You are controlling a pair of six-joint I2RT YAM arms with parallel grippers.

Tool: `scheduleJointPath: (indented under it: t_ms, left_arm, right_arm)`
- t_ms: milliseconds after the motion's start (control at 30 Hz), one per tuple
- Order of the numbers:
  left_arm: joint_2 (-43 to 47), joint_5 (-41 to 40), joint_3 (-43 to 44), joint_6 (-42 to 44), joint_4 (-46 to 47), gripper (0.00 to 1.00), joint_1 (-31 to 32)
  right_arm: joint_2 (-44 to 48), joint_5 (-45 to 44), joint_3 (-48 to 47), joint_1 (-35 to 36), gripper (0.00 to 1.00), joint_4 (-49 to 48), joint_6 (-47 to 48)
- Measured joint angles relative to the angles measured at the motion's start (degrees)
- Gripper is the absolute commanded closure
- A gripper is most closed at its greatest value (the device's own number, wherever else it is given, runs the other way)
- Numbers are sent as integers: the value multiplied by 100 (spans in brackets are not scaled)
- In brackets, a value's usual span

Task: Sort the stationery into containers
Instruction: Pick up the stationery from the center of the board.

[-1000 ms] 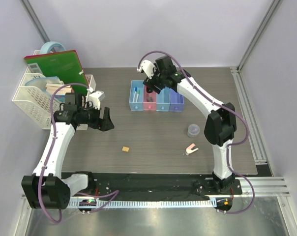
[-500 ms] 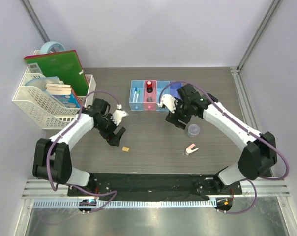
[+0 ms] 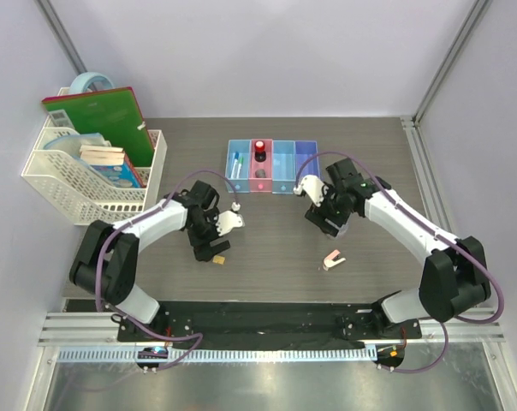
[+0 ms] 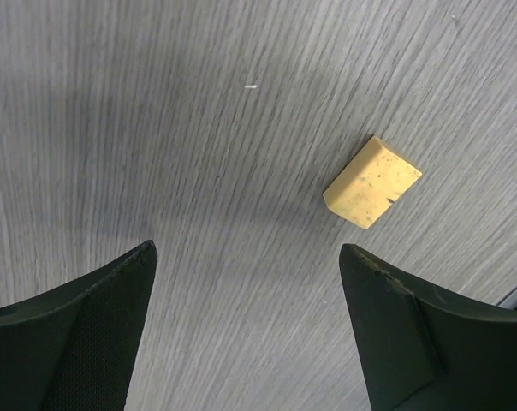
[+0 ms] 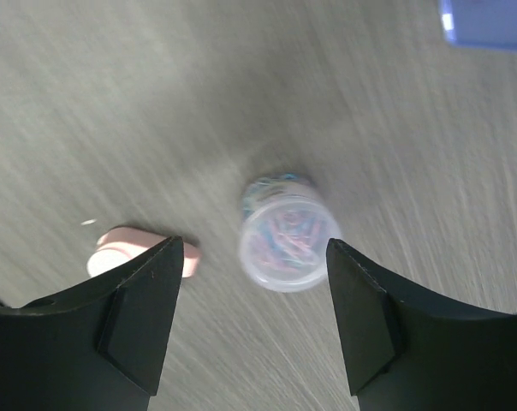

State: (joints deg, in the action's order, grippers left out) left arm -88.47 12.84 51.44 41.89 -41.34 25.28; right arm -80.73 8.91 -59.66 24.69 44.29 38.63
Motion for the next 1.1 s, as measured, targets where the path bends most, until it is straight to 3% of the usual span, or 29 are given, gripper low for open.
scheduleJointPath:
  t_ms: [300,600,700,733,900,1100]
  left_arm:
    - [-199,44,28,529,-114,15,334]
    - [-146,179,24,660,-350,21,717]
    - [-170,122,-4,634,-278,27,828]
    - [-184,70,-4,625,-236,35,859]
    - [-291,-157,33,511,-28,58,901]
    - [-424,-356,138,378,63,65,931]
  right_arm:
    - [-72,0,-2,-931,27,-365,-24]
    - [-192,35,-50,-1257,27,-404,-85]
    - [-192,52,-72,-1322,27,-444,-118]
    - [-192,66,-76,-1344,27,-461,-129]
    - [-192,103,-79,-1462,25,-487,-153]
    - [-192,223,-79,-1637,23,-494,-195]
